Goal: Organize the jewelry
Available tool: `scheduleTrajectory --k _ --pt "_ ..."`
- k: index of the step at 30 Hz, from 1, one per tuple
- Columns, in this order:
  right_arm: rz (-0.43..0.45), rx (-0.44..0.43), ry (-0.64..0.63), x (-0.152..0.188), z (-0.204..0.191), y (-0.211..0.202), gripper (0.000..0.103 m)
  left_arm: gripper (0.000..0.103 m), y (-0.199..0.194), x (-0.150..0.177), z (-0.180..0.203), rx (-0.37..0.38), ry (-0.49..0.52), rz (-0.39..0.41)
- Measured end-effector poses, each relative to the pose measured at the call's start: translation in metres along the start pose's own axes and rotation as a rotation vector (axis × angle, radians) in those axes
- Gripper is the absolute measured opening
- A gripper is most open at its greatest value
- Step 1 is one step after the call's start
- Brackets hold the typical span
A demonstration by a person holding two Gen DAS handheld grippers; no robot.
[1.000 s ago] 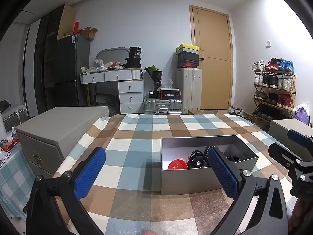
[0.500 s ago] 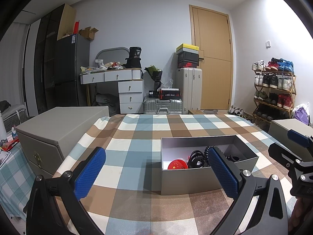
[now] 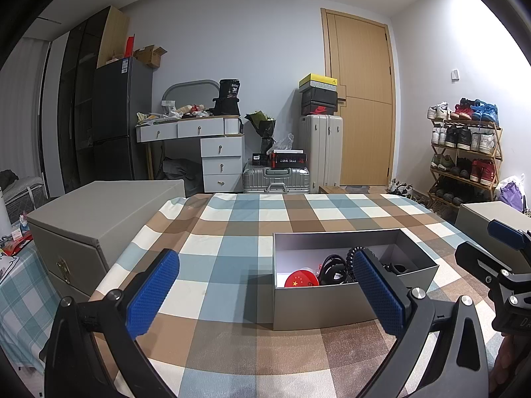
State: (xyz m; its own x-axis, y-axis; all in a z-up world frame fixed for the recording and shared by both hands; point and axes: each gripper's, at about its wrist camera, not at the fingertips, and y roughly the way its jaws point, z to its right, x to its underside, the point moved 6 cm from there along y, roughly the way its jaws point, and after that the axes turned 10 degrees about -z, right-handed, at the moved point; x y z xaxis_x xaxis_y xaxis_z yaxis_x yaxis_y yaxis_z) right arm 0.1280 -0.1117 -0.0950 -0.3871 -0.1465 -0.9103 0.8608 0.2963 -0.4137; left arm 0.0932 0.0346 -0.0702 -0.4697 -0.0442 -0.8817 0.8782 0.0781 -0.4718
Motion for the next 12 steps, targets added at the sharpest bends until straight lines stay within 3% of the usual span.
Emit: scheduleTrajectory --k 12 --pt "-0.001 0.009 0.007 0.0002 0.0044 -0.0011 0.103 0.102 -0.0001 -0.0002 0.0018 0.006 0.003 -0.001"
